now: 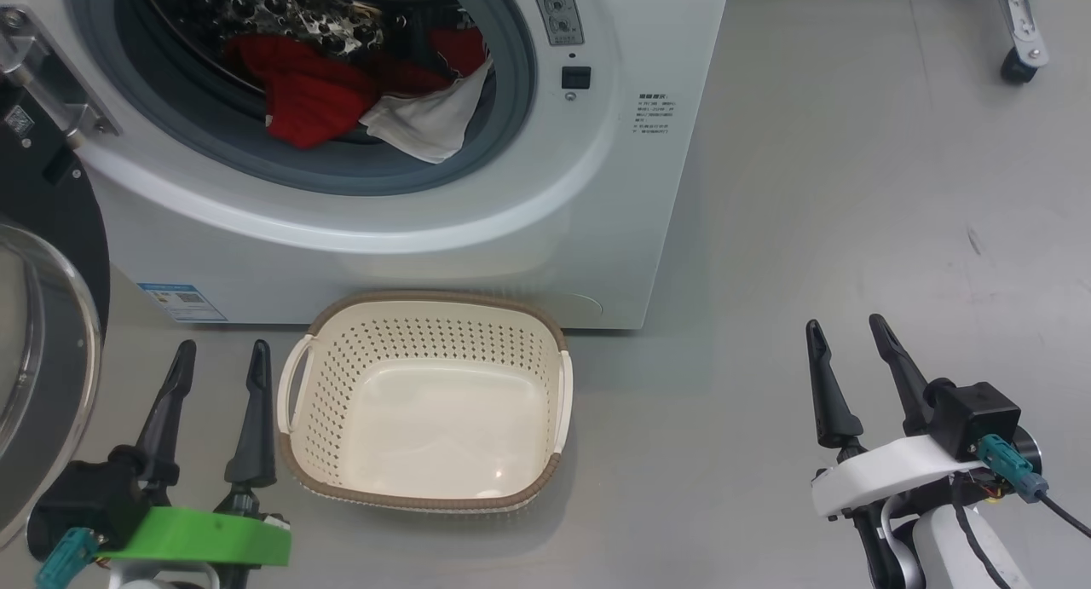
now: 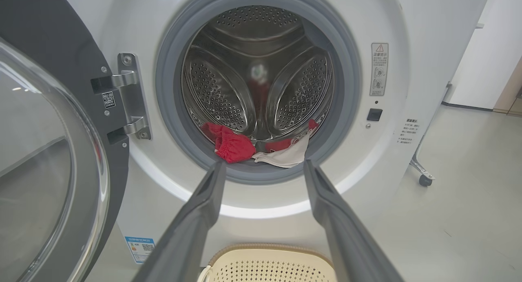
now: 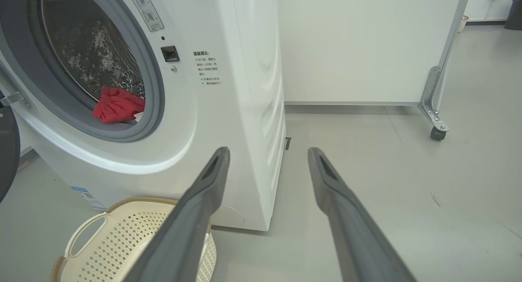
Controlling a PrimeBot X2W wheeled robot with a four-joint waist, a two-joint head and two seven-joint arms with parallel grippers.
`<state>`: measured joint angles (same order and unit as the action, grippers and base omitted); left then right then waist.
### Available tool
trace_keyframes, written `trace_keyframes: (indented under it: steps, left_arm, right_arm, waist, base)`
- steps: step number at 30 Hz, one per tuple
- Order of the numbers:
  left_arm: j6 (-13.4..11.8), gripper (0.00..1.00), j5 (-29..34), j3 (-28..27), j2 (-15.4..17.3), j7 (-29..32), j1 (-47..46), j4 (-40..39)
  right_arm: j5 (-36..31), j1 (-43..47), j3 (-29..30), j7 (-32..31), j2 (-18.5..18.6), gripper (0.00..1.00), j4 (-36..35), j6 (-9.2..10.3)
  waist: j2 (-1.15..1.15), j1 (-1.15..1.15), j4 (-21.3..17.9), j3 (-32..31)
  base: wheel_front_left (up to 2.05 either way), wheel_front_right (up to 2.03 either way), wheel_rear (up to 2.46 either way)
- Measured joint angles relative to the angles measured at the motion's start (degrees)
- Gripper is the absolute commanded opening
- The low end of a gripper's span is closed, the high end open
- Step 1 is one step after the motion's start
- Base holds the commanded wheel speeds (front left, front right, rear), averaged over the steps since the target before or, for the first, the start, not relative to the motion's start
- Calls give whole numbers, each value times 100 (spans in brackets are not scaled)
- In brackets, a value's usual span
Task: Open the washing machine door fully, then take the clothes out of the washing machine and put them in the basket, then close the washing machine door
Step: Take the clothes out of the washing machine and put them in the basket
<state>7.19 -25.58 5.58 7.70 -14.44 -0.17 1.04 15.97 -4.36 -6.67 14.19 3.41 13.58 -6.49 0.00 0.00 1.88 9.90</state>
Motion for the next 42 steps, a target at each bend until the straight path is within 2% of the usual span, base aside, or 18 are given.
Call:
trace_keyframes:
  steps: [10,17,25,29,32,42]
  left_arm:
    - [-11,100,16,-201,96,33,-81,33]
    - [-92,100,49,-354,337,286,-525,57]
    - [-201,100,165,-423,689,855,-1383,245]
    - [-347,100,375,-535,984,1172,-1943,426]
    - [-434,100,686,-538,1323,1511,-2500,648]
    - [-563,100,1138,-464,1824,2210,-3575,1149]
  right_arm:
    - [1,-53,-27,0,-14,100,-137,0]
    - [12,-225,-78,0,-27,100,-260,0]
    - [57,-480,-170,2,-55,100,-411,0]
    - [80,-631,-213,2,-62,100,-463,0]
    - [145,-749,-248,2,-66,100,-486,0]
    - [476,-972,-514,9,-74,100,-544,5]
  waist:
    - [0,0,-187,503]
    - [0,0,-422,979]
    - [0,0,-770,1579]
    - [0,0,-953,1884]
    - [0,0,-1135,2164]
    - [0,0,-1564,2684]
  base:
    - [0,0,0]
    - [0,0,0]
    - [0,0,0]
    - [0,0,0]
    - [0,0,0]
    - [0,0,0]
